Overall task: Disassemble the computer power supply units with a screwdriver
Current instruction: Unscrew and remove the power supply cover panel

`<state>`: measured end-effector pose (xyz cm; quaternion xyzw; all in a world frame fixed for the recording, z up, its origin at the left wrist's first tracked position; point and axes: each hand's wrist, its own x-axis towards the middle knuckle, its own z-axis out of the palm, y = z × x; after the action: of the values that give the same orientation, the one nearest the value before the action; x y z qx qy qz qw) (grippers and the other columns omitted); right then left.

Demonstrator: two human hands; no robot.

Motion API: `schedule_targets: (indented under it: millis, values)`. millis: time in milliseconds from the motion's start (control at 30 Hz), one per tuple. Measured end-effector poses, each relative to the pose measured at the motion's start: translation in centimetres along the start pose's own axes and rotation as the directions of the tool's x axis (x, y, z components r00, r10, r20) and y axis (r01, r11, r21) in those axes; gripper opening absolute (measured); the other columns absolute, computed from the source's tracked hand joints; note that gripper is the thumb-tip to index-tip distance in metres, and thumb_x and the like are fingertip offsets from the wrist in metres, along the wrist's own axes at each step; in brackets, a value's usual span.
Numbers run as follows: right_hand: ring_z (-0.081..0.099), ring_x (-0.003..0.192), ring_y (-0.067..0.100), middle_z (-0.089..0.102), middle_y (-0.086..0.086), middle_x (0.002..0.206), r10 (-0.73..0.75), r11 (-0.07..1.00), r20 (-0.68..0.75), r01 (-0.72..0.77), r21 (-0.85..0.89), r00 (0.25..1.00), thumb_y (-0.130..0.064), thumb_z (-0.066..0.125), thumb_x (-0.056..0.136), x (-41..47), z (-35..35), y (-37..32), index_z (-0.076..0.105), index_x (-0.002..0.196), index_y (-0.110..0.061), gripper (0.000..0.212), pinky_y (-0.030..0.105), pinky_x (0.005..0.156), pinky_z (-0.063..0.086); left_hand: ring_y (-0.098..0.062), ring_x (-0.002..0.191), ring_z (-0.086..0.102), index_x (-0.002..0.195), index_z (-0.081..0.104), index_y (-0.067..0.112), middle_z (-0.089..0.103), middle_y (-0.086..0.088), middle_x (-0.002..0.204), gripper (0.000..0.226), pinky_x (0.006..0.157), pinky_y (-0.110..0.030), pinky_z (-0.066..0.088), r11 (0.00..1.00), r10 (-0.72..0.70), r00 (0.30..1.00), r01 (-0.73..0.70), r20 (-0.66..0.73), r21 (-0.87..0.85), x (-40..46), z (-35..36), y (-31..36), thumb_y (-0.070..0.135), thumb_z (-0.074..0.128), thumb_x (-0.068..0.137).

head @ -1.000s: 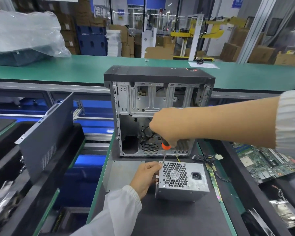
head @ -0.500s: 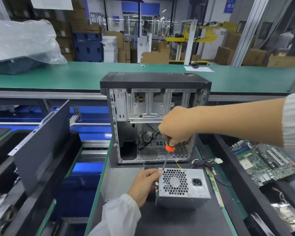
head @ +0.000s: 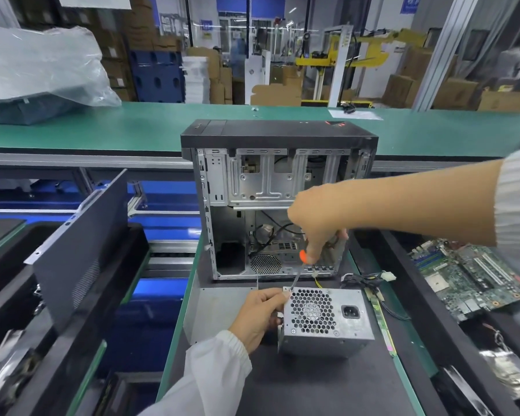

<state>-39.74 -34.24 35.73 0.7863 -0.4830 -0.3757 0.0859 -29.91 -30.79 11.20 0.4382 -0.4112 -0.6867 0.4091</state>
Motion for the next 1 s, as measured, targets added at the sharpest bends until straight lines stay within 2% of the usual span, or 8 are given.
schedule_targets:
  millis: [133,267,333,500,633,733,867,1000]
  values:
    - [0.044,0.038,0.010,0.056,0.003,0.069,0.096,0.947,0.386,-0.204,0.248,0.917,-0.050,0.027,0.102,1.3,-0.9,0.8,0.059,0.090,-0.005,0.056,0.017,0.038,0.032,-0.009,0.054,0.053,0.088,0.073,0.005,0.064,-0.010,0.077,0.018,0.047,-0.018,0.034,1.000,-0.014,1.000,0.014,-0.007,-0.010,0.0,0.0,-0.1,0.014,0.059,0.096]
    - [0.062,0.050,0.013,0.067,0.002,0.065,-0.017,0.978,0.232,-0.032,0.206,0.973,-0.034,0.047,0.099,0.7,-0.4,0.7,0.055,0.079,-0.006,0.035,0.021,0.046,0.049,-0.010,0.059,0.052,0.088,0.072,0.005,0.062,-0.012,0.080,0.017,0.048,-0.017,0.031,1.000,0.005,1.000,-0.005,-0.009,-0.022,-0.1,0.1,-0.1,0.012,0.058,0.095]
    - [0.062,0.064,0.019,0.067,0.004,0.081,-0.127,0.989,0.017,0.128,-0.078,0.992,-0.030,0.057,0.092,-0.1,0.0,0.1,0.055,0.091,-0.009,0.021,0.027,0.053,0.048,-0.011,0.061,0.054,0.089,0.073,0.005,0.065,-0.011,0.081,0.017,0.048,-0.017,0.032,1.000,0.011,1.000,-0.011,-0.006,-0.026,-0.2,0.1,-0.2,0.011,0.058,0.096]
    - [0.025,0.049,0.017,0.052,0.011,0.104,-0.472,0.767,-0.372,0.164,-0.621,0.800,-0.012,0.051,0.090,-1.1,1.8,-2.8,0.053,0.111,-0.013,0.022,0.028,0.043,0.015,-0.009,0.059,0.058,0.083,0.073,0.010,0.069,-0.002,0.071,0.022,0.047,-0.016,0.036,0.999,0.009,1.000,-0.009,0.009,-0.042,-0.3,0.1,0.0,0.010,0.057,0.097]
    - [0.053,0.067,0.022,0.063,0.003,0.096,-0.278,0.801,-0.310,0.041,-0.597,0.909,-0.022,0.053,0.093,-1.3,1.6,-2.2,0.058,0.102,-0.014,0.014,0.027,0.049,0.028,-0.009,0.062,0.061,0.098,0.071,0.002,0.071,-0.004,0.077,0.017,0.048,-0.016,0.040,0.999,-0.001,1.000,0.001,-0.002,-0.045,-0.2,0.1,-0.2,0.011,0.057,0.097]
    - [0.050,0.066,0.020,0.053,-0.001,0.076,-0.120,0.846,-0.136,0.030,-0.532,0.983,-0.059,0.045,0.092,-1.0,1.0,-1.3,0.049,0.082,-0.014,0.046,0.028,0.048,0.031,-0.008,0.060,0.061,0.100,0.069,0.001,0.071,-0.003,0.075,0.015,0.048,-0.017,0.039,0.997,-0.018,0.999,0.015,-0.034,-0.071,0.0,0.1,-0.3,0.010,0.058,0.096]
    - [0.058,0.089,0.026,0.061,0.001,0.100,-0.178,0.828,-0.132,0.075,-0.555,0.975,-0.025,0.039,0.102,-0.5,1.3,-0.7,0.055,0.123,-0.018,0.028,0.027,0.048,0.029,-0.006,0.058,0.058,0.095,0.071,0.008,0.071,0.001,0.071,0.010,0.047,-0.016,0.036,0.999,-0.023,0.999,0.021,-0.046,-0.044,0.2,-0.1,-0.3,0.012,0.062,0.093]
    - [0.051,0.077,0.027,0.058,0.003,0.089,-0.120,0.925,-0.211,0.032,-0.380,0.970,-0.042,0.040,0.100,0.0,1.1,-0.6,0.058,0.110,-0.011,0.037,0.029,0.054,0.036,-0.005,0.056,0.056,0.093,0.071,0.010,0.067,0.005,0.064,0.009,0.048,-0.016,0.036,0.999,-0.038,0.997,0.036,-0.064,-0.032,0.3,-0.1,-0.3,0.014,0.063,0.093]
